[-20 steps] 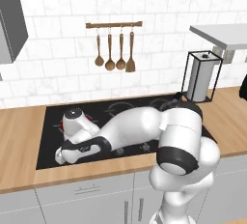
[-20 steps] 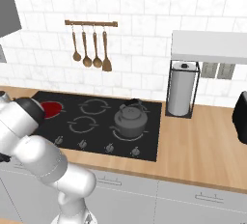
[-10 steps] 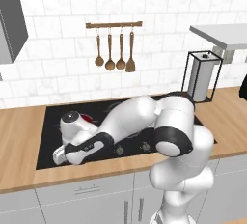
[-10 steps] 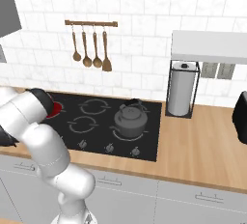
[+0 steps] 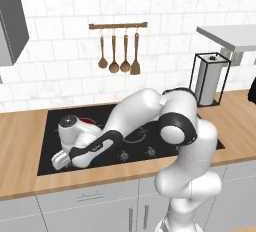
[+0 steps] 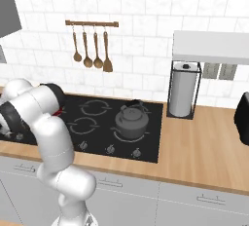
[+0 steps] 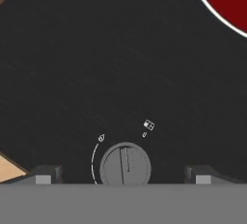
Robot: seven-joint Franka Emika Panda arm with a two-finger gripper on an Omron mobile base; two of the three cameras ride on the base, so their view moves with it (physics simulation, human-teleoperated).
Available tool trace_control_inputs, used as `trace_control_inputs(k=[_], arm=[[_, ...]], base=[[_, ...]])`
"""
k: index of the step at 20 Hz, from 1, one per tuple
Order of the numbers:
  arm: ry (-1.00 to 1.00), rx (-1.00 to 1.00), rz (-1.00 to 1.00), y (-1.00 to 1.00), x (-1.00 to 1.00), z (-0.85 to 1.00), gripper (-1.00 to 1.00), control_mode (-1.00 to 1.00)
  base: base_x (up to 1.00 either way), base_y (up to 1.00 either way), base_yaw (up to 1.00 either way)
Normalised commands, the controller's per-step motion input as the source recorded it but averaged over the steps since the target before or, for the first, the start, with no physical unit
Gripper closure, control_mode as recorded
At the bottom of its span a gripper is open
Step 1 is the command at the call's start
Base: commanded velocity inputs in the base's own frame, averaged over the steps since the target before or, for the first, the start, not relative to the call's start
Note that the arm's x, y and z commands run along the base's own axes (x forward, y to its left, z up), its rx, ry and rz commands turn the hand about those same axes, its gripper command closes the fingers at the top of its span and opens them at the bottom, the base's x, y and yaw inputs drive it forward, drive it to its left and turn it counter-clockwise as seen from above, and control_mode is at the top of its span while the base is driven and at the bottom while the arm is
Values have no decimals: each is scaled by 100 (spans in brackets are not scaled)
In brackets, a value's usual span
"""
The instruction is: Turn off the front left burner of the stove.
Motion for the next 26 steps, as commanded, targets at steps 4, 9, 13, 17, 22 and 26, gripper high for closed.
trace_control_inputs(k=[4, 9, 13, 17, 22, 26], arm=[[0, 0, 0, 0, 0, -1, -100, -100], [0, 0, 0, -4, 0, -15, -100, -100], [0, 0, 0, -18, 0, -8, -100, -100], [0, 0, 0, -1, 2, -1, -100, -100], [0, 0, 0, -1, 7, -7, -100, -100], [0, 0, 0, -3, 1, -4, -100, -100]], base=[[0, 0, 0], [0, 0, 0], [0, 0, 0], [0, 0, 0], [0, 0, 0], [0, 0, 0]])
